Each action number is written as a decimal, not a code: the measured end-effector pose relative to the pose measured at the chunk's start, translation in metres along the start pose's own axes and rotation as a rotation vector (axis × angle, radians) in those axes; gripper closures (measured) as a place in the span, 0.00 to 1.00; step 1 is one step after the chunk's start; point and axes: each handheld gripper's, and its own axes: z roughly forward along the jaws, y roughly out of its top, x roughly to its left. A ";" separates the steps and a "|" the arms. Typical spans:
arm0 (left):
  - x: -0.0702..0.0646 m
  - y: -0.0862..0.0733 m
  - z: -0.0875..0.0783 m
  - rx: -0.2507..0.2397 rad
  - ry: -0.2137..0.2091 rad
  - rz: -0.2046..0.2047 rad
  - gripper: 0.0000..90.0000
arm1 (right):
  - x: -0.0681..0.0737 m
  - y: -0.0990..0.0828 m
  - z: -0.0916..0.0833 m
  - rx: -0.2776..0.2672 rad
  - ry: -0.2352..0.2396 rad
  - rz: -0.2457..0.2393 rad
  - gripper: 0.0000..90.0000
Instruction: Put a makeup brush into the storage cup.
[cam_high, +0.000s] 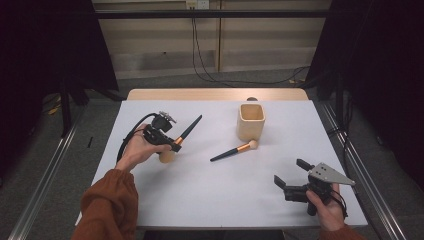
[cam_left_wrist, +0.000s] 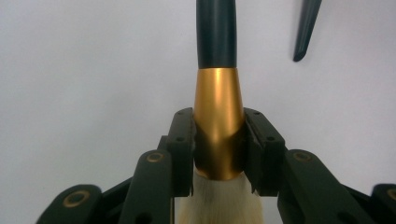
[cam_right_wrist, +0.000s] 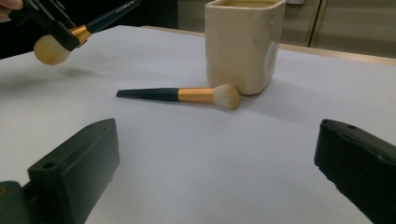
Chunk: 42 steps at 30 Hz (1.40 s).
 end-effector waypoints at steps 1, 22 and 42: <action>0.000 0.000 0.000 0.000 0.000 0.000 0.74 | 0.000 0.000 0.000 0.000 0.000 0.000 0.00; -0.019 -0.013 -0.009 -0.318 0.005 -0.034 0.74 | 0.000 0.000 0.000 -0.005 0.002 -0.001 0.00; -0.041 -0.032 -0.018 -0.400 -0.159 0.031 0.74 | 0.000 0.000 -0.001 -0.012 0.014 -0.004 0.00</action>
